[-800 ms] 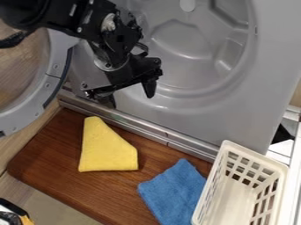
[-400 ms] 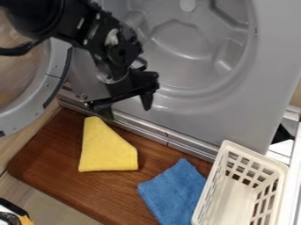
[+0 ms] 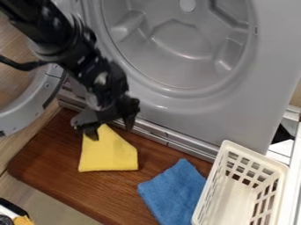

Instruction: Put the yellow cloth in the washing machine

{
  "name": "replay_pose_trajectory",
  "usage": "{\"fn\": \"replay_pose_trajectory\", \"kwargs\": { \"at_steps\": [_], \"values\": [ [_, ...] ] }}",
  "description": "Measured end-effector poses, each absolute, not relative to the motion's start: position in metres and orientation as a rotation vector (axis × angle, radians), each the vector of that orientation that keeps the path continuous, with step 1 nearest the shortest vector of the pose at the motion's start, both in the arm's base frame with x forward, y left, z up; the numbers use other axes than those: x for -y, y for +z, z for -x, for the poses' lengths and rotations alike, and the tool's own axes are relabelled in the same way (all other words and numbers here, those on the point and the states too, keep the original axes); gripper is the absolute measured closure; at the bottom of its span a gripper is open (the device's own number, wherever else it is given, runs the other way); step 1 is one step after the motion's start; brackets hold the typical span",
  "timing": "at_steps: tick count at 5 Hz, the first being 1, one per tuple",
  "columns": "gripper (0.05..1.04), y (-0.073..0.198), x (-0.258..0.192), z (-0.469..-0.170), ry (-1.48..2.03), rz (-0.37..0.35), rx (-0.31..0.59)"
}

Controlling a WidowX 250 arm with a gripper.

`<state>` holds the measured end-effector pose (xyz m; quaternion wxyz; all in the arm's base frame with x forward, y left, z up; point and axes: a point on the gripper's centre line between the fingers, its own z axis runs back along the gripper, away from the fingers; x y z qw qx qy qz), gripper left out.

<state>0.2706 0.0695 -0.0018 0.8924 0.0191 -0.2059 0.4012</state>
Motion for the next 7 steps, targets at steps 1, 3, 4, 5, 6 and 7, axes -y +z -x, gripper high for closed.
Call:
{"fn": "replay_pose_trajectory", "kwargs": {
  "at_steps": [1,3,4,5,6,7],
  "values": [
    [0.083,-0.027,-0.079,-0.273,0.845,-0.058,0.378],
    [0.083,-0.062,-0.084,-0.276,0.869,-0.090,0.288],
    [0.137,-0.072,-0.083,-0.282,0.891,-0.079,0.288],
    [0.415,-0.071,-0.080,-0.284,0.881,-0.091,0.311],
    [0.683,-0.071,-0.078,-0.282,0.871,-0.095,0.317],
    [0.881,-0.067,-0.076,-0.279,0.863,-0.092,0.313]
  ]
}}
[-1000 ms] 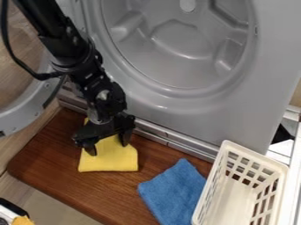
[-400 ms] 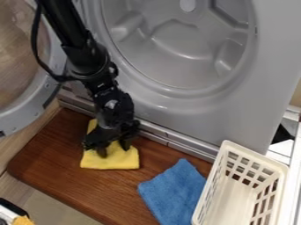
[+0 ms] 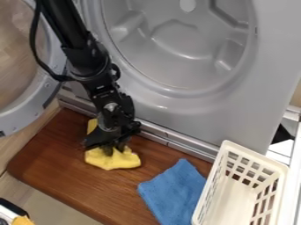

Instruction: Put the yellow cloth in the washing machine

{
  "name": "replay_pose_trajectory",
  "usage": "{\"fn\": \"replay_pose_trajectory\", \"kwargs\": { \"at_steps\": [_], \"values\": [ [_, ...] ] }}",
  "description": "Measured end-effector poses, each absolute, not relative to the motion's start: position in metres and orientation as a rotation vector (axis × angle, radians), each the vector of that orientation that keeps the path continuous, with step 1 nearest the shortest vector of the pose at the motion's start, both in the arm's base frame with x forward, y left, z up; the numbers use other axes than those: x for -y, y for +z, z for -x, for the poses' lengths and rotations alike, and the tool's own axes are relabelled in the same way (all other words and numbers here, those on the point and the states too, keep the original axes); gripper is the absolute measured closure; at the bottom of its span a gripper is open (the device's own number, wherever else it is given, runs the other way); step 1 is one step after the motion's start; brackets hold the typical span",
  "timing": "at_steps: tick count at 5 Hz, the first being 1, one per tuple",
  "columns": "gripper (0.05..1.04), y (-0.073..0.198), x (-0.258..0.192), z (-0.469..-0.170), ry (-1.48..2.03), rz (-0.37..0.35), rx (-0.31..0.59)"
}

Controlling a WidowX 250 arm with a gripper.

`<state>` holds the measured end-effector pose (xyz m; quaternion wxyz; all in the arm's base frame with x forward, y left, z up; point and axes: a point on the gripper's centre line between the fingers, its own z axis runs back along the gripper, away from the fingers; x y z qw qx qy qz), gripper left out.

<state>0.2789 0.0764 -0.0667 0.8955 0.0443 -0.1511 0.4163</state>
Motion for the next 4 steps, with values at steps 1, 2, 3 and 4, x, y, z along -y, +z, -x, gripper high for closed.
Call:
{"fn": "replay_pose_trajectory", "kwargs": {
  "at_steps": [1,2,3,4],
  "values": [
    [0.983,-0.049,-0.076,-0.278,0.843,-0.088,0.345],
    [0.999,-0.036,-0.073,-0.276,0.814,-0.071,0.347],
    [0.999,-0.008,-0.063,-0.278,0.780,-0.020,0.379],
    [0.999,0.016,-0.050,-0.281,0.760,0.042,0.395]
  ]
}}
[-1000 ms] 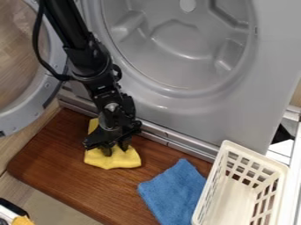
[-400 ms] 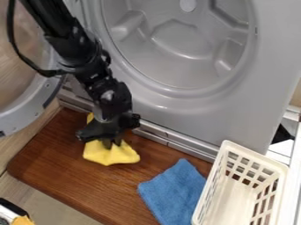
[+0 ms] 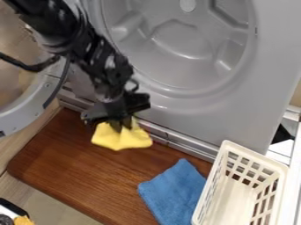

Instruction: Put the yellow cloth in the washing machine

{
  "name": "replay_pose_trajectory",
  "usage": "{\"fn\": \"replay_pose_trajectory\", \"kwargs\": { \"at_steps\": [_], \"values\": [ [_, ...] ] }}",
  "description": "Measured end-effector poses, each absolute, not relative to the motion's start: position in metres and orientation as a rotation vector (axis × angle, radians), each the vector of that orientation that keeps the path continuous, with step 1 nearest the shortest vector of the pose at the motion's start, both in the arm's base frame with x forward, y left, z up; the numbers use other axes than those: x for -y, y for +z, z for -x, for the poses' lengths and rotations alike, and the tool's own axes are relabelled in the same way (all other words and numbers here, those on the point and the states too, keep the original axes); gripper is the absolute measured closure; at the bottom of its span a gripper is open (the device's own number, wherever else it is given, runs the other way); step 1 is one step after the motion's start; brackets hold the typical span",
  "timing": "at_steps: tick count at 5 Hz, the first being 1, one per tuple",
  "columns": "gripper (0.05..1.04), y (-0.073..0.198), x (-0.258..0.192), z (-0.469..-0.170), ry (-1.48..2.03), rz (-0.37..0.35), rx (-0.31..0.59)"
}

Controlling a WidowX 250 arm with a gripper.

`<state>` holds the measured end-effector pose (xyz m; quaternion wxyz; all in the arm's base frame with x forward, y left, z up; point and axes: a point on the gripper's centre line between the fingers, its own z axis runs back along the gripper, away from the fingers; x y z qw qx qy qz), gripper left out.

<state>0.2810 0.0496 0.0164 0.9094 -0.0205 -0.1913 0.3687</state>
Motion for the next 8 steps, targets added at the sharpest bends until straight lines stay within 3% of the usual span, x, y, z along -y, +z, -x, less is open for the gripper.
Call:
{"fn": "replay_pose_trajectory", "kwargs": {
  "at_steps": [1,4,5,7,8],
  "values": [
    [0.999,0.038,-0.037,-0.294,0.744,0.080,0.407],
    [0.999,0.089,-0.022,-0.372,0.740,0.139,0.501],
    [0.999,0.089,-0.020,-0.390,0.745,0.159,0.501],
    [0.966,0.064,-0.016,-0.411,0.721,0.177,0.449],
    [0.787,0.060,-0.014,-0.417,0.694,0.179,0.436]
  ]
}}
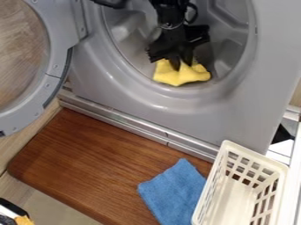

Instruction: Put the yellow cloth in the washing machine

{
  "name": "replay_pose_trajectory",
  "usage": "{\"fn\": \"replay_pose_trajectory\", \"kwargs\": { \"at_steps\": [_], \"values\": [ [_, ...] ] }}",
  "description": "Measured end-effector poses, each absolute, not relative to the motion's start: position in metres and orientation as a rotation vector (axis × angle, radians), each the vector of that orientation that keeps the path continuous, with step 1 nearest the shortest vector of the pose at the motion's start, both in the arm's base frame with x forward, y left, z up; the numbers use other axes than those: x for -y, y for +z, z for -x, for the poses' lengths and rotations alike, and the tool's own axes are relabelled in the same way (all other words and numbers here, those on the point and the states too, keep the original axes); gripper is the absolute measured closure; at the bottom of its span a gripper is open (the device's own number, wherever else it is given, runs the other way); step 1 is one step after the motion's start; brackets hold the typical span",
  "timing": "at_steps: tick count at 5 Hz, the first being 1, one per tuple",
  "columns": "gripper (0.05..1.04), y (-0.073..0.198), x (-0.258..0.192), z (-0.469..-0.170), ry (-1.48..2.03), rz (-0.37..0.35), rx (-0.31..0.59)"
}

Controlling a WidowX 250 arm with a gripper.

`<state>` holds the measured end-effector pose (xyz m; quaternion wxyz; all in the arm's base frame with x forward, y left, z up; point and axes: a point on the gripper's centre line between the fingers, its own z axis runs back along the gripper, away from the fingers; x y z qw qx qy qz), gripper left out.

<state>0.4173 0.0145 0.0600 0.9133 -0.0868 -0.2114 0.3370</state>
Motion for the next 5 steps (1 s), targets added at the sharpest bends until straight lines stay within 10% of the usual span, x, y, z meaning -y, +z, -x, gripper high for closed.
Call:
{"fn": "replay_pose_trajectory", "kwargs": {
  "at_steps": [2,5],
  "values": [
    [0.187,0.061,-0.016,-0.418,0.682,0.179,0.433],
    [0.083,0.077,-0.017,-0.407,0.690,0.182,0.455]
  ]
}}
